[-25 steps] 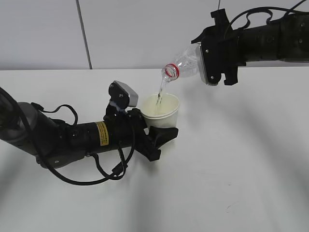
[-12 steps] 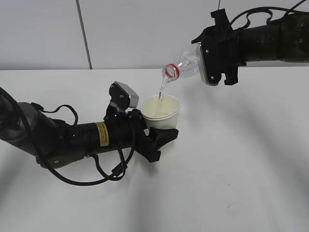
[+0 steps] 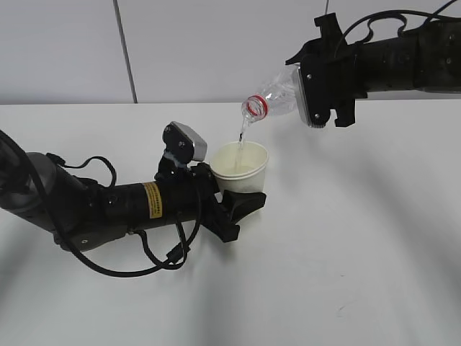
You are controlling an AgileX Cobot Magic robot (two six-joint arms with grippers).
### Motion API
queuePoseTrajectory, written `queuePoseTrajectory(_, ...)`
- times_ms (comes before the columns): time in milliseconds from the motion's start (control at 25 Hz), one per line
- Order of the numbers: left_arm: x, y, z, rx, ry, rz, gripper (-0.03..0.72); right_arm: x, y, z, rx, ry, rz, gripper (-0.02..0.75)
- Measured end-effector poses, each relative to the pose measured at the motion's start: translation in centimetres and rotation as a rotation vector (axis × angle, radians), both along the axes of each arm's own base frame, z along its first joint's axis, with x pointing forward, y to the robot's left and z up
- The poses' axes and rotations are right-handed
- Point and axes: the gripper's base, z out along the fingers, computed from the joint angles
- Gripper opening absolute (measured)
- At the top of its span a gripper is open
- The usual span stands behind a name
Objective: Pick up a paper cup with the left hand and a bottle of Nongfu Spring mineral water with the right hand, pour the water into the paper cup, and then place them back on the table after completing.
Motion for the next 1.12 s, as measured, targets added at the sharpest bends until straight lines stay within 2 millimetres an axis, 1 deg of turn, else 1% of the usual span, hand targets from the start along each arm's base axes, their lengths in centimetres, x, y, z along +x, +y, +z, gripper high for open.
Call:
queuePoseTrajectory(880, -0.01, 0.01, -0.06, 0.004, 0.001, -0.001, 0.397, -0.01, 0.06, 0.00, -0.002, -0.001, 0.002, 0.420)
queuePoseTrajectory(1120, -0.02, 0.01, -0.07, 0.004, 0.002, -0.001, 0.397, -0.01, 0.06, 0.01, 0.025, 0.012, -0.013, 0.420)
